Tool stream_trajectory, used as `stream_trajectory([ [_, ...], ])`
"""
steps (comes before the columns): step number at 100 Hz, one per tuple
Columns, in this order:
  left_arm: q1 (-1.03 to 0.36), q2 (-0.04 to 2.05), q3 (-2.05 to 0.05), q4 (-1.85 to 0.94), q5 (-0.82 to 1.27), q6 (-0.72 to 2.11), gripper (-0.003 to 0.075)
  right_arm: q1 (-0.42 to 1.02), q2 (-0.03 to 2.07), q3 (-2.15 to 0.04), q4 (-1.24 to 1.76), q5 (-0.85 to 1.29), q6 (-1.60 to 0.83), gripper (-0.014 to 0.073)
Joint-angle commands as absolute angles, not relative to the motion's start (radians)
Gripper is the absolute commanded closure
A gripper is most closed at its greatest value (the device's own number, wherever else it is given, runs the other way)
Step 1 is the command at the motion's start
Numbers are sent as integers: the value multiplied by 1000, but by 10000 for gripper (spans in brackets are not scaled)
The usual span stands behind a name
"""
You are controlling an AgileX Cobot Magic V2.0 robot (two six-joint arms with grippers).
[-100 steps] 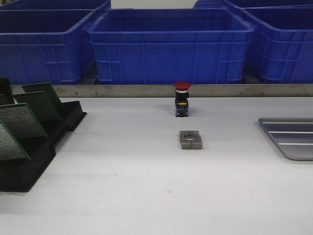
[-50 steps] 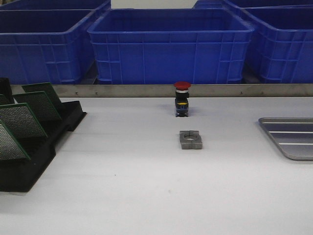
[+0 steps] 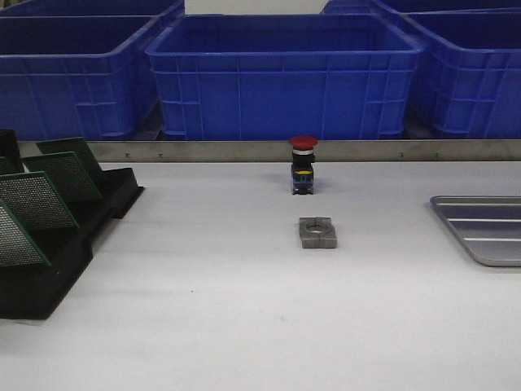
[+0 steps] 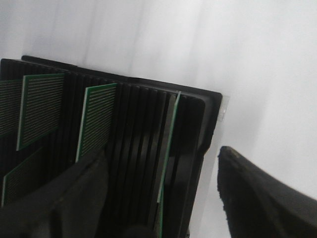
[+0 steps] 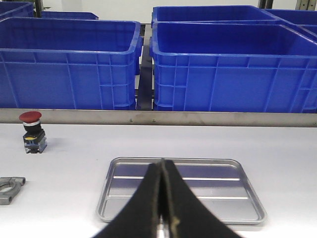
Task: Place circuit board on tray
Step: 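Lower the left gripper onto a green board and close on it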
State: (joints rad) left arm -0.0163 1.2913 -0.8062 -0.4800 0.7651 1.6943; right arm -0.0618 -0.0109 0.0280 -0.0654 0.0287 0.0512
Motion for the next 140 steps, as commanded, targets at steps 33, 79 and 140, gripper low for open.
stream_trajectory([
  [33,-23,1389,-836,-539,699,1695,282,-62,-36,15,-64,-44,45,657],
  [79,-23,1420,-836,-539,694,1695,669,-62,-36,15,-64,-44,45,657],
  [140,-23,1268,-836,-520,773,1695,741,-62,-36,15,-64,-44,45,657],
])
